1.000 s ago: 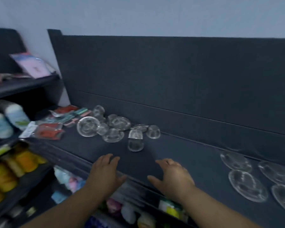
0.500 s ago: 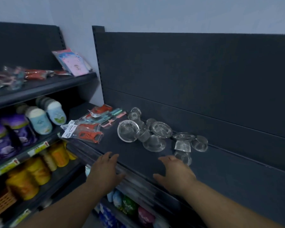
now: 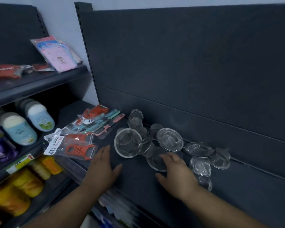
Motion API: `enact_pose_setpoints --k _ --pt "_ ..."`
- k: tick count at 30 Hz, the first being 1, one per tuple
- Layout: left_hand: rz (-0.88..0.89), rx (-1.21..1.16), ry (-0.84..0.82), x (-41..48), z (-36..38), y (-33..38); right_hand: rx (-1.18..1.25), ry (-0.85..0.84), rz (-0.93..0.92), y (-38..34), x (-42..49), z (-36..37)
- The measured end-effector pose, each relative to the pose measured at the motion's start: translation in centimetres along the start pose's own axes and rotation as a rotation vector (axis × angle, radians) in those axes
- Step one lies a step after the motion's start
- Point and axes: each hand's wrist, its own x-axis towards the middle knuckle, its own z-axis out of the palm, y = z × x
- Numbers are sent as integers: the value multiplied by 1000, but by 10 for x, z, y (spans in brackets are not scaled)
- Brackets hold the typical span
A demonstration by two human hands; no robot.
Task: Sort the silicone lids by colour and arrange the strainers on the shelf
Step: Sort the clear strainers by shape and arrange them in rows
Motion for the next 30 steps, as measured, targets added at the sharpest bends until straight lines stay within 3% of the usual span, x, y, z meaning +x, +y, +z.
enact_pose_setpoints --k 7,13,20,26,30 --pt "8 -271 -27 54 -6 -9 39 26 129 -14 24 18" --pt "156 -366 -25 88 -12 -18 55 114 273 -32 28 27" --pt "235 -371 -171 108 1 -27 85 172 385 -49 25 34" --pt "292 -430 -7 102 -9 -20 104 268 429 -42 14 21" --pt "597 -265 115 91 -16 -24 184 398 415 -38 11 12"
